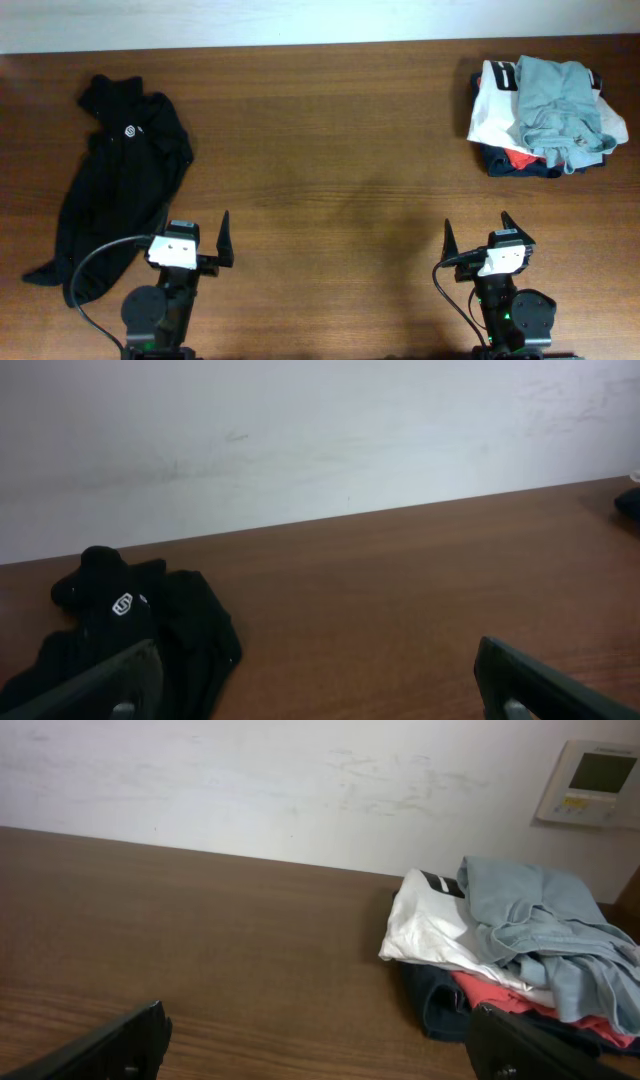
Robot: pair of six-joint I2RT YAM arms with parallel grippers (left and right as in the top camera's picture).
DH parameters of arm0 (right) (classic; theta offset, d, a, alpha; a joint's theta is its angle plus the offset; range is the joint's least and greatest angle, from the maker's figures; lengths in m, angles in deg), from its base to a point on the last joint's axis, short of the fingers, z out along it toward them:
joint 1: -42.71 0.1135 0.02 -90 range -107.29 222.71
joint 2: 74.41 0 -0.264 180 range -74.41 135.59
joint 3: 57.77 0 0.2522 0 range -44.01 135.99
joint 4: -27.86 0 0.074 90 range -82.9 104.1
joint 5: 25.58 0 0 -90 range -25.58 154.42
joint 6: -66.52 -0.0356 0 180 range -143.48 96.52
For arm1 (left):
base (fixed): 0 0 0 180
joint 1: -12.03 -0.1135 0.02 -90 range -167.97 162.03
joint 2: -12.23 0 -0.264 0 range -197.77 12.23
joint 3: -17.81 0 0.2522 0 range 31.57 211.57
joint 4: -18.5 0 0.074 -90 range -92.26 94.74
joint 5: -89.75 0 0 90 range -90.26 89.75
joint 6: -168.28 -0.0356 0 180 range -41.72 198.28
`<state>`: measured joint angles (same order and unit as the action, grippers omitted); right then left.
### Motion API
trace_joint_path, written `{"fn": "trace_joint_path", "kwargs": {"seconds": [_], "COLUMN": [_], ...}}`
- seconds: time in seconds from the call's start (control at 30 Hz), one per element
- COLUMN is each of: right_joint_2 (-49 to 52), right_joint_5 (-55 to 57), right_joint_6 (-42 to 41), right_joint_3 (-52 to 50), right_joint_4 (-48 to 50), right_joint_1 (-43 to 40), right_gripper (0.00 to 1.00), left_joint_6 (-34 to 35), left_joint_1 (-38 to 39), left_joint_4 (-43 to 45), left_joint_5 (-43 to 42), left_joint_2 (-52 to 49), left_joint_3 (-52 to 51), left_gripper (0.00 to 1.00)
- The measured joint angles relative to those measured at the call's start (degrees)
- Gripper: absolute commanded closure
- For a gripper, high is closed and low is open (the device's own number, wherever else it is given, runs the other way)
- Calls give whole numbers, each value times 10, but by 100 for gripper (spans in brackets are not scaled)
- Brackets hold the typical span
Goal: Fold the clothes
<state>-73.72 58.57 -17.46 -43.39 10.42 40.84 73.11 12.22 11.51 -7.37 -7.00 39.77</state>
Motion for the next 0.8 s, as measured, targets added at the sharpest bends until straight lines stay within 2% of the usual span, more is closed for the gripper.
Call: {"fn": "trace_joint_path", "kwargs": {"seconds": [0.47, 0.8], "right_joint_2": [0, 0], "right_joint_5": [0, 0], "right_joint_6": [0, 0], "right_joint_3": [0, 0], "right_joint_4": [0, 0], "right_joint_1": [0, 0], "right_gripper": [1, 1], "left_joint_6": [0, -11], "left_joint_1": [-25, -25], "left_joint_4": [-2, -105], "left_joint_5": [0, 5], "left_joint_2": [101, 155], "left_joint_3": [-71, -73], "left_gripper": [1, 1]}}
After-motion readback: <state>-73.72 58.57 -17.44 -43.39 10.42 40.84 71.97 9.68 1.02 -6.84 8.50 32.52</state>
